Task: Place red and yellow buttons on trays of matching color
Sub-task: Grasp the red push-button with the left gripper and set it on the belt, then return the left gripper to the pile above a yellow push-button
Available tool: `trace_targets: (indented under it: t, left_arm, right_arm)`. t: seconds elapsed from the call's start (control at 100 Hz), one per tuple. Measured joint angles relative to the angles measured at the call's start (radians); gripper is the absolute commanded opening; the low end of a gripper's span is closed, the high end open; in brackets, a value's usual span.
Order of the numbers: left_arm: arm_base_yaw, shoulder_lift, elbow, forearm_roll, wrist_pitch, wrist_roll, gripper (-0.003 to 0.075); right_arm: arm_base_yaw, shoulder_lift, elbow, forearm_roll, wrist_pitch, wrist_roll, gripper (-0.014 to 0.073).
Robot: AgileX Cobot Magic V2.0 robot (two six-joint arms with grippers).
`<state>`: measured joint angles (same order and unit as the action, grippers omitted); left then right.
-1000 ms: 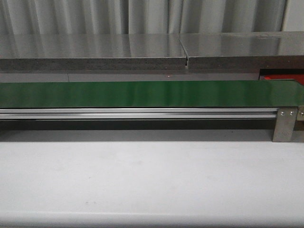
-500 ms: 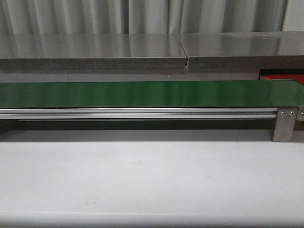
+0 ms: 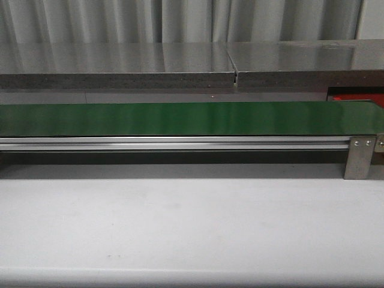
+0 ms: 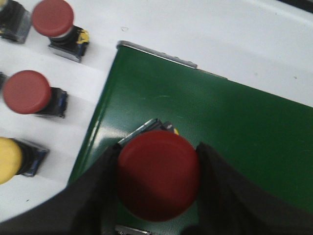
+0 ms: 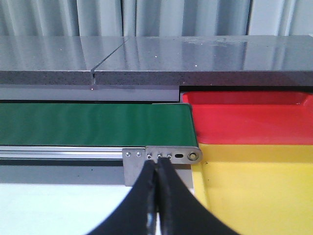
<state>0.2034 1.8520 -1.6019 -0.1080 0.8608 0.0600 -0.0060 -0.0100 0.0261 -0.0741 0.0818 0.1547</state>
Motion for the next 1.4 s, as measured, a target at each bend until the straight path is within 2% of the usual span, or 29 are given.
trace_targets:
  t: [0.26, 0.38, 0.43, 0.5, 0.62, 0.67, 0.72, 0.93, 1.17, 1.4]
  left_arm:
    - [-0.039, 0.095, -0.030, -0.038, 0.013, 0.000, 0.0008]
    - [-0.039, 0.098, -0.036, -0.059, 0.019, 0.000, 0.0064]
    - [-0.041, 0.098, -0.038, -0.063, 0.027, 0.000, 0.0121]
    - [-0.041, 0.098, -0.040, -0.065, 0.033, 0.000, 0.0246]
    - [-0.041, 0.098, -0.042, -0.065, 0.040, 0.000, 0.0556]
    - [-0.041, 0.098, -0.042, -0.065, 0.043, 0.000, 0.0651]
    - [-0.041, 0.098, -0.042, -0.067, 0.044, 0.000, 0.0703]
    - [-0.041, 0.100, -0.073, -0.086, 0.075, 0.000, 0.0654]
    - [-0.041, 0.078, -0.169, -0.135, 0.124, 0.028, 0.0652]
    - [-0.035, -0.035, -0.175, -0.098, 0.146, 0.037, 0.0652]
  right_arm:
    - [0.000, 0.000, 0.000, 0.000, 0.000, 0.000, -0.0116]
    - [0.000, 0.000, 0.000, 0.000, 0.000, 0.000, -0.0116]
    - [0.000, 0.000, 0.000, 0.000, 0.000, 0.000, -0.0116]
    - [0.000, 0.000, 0.000, 0.000, 0.000, 0.000, -0.0116]
    - [0.000, 0.000, 0.000, 0.000, 0.000, 0.000, -0.0116]
    - [0.000, 0.000, 0.000, 0.000, 0.000, 0.000, -0.0116]
    - [0.000, 0.000, 0.000, 0.000, 0.000, 0.000, -0.0116]
    - [0.000, 0.000, 0.000, 0.000, 0.000, 0.000, -0.0116]
    - [0.000, 0.000, 0.000, 0.000, 0.000, 0.000, -0.0116]
    - [0.000, 0.000, 0.000, 0.000, 0.000, 0.000, -0.0116]
